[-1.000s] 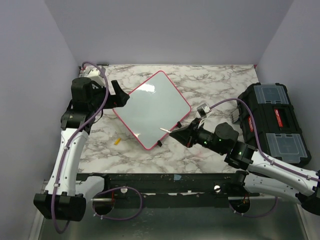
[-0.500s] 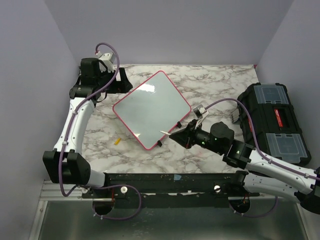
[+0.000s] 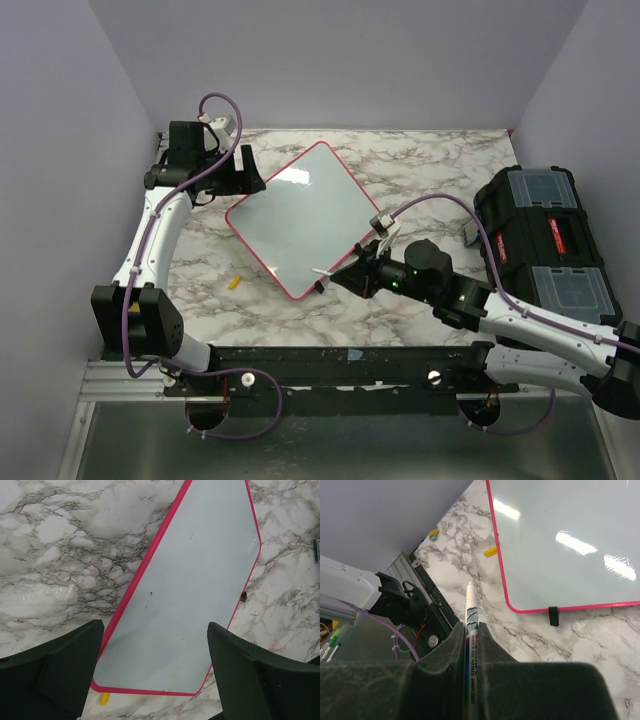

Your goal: Write a sentence on the whiteboard

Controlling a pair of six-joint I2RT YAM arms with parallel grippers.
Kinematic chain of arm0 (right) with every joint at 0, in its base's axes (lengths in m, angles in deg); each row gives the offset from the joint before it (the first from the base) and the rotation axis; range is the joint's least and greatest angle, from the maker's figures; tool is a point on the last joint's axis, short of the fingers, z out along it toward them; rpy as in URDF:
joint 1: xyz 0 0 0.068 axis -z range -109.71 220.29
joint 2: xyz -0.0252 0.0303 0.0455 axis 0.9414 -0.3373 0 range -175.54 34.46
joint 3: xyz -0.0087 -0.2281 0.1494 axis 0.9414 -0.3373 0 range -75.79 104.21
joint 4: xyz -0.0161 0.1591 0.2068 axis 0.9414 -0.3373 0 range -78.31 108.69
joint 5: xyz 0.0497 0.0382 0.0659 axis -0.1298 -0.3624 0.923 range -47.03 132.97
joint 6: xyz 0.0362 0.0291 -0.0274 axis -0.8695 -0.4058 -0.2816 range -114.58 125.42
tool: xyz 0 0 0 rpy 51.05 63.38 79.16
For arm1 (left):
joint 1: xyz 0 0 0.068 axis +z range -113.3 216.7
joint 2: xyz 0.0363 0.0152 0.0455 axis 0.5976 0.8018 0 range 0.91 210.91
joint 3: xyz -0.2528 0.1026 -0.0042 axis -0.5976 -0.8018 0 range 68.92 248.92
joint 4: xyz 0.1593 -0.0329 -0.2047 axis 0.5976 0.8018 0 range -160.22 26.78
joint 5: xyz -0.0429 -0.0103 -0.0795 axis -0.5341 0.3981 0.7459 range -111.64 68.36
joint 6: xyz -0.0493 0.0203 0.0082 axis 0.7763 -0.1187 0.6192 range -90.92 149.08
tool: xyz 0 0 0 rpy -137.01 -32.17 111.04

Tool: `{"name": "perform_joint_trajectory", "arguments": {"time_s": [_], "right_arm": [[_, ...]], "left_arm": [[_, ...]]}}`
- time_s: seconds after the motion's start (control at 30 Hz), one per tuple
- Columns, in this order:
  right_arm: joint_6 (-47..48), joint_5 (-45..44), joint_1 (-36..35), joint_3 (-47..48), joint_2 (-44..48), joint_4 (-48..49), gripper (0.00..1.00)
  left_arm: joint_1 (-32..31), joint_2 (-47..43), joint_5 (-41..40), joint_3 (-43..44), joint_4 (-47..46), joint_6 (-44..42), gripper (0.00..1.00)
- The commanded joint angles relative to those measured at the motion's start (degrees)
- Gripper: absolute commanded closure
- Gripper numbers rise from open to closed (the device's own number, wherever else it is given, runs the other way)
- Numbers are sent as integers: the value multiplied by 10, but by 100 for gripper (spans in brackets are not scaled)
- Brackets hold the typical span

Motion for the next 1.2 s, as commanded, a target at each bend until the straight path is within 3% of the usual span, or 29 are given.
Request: {"name": "perform_joint_trajectory", "arguments": {"time_s": [0.0,0.33,0.57,0.83,1.17], "right_arm": [[19,26,-3,25,-5,1,99],[31,33,-2,53,6,-56,99],[37,24,-2,67,30,-99,99],[38,24,-3,65,26,-102,99],[42,45,-2,66,0,-77,99]], "left_arm": [[6,4,12,7,8,6,14],[43,-44,94,-152,-180,99,16],[57,-22,112,-174,-207,88,17],[60,-30,119,-160,-195,90,18],[60,-17,113,-69,-127,95,13]]}}
